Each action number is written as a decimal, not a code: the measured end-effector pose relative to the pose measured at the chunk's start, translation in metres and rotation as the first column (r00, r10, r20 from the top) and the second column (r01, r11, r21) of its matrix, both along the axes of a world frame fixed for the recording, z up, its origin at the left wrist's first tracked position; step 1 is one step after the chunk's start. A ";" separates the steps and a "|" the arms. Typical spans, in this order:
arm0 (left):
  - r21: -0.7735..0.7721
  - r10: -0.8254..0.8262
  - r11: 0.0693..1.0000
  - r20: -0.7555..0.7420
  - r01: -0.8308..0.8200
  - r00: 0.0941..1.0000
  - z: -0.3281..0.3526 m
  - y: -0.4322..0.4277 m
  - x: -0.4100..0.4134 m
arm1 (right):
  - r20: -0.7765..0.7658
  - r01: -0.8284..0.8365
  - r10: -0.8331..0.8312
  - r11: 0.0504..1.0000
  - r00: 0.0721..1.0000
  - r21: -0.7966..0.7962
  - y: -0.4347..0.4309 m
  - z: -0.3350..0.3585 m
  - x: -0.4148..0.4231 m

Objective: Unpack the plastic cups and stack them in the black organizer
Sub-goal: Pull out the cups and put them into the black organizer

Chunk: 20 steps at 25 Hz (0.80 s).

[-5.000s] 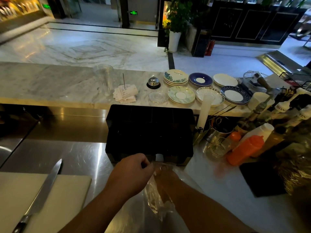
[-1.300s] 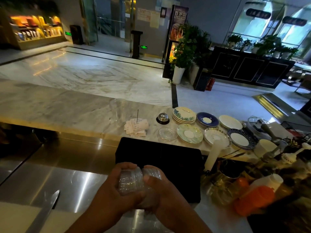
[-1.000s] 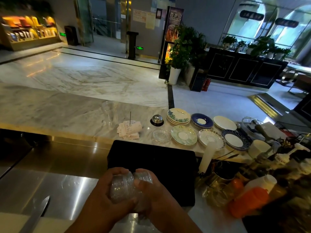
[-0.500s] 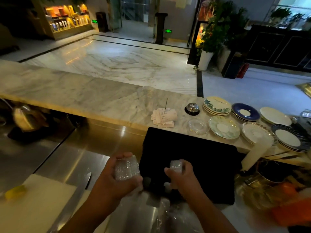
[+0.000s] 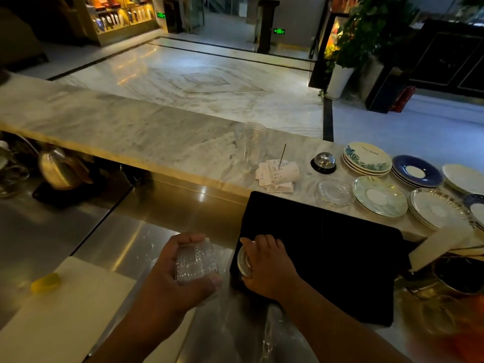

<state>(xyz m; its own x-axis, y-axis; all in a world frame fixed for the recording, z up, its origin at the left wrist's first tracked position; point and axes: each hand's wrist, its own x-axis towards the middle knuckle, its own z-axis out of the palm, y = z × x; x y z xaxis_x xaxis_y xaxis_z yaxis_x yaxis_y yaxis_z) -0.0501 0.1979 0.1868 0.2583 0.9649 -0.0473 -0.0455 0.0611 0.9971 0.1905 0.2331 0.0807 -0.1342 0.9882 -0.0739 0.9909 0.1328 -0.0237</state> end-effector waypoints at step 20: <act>0.086 -0.239 0.964 -0.134 0.252 0.962 0.028 -0.043 0.048 | -0.825 -0.167 -0.383 0.924 -0.416 -0.345 -0.124 0.148 -0.010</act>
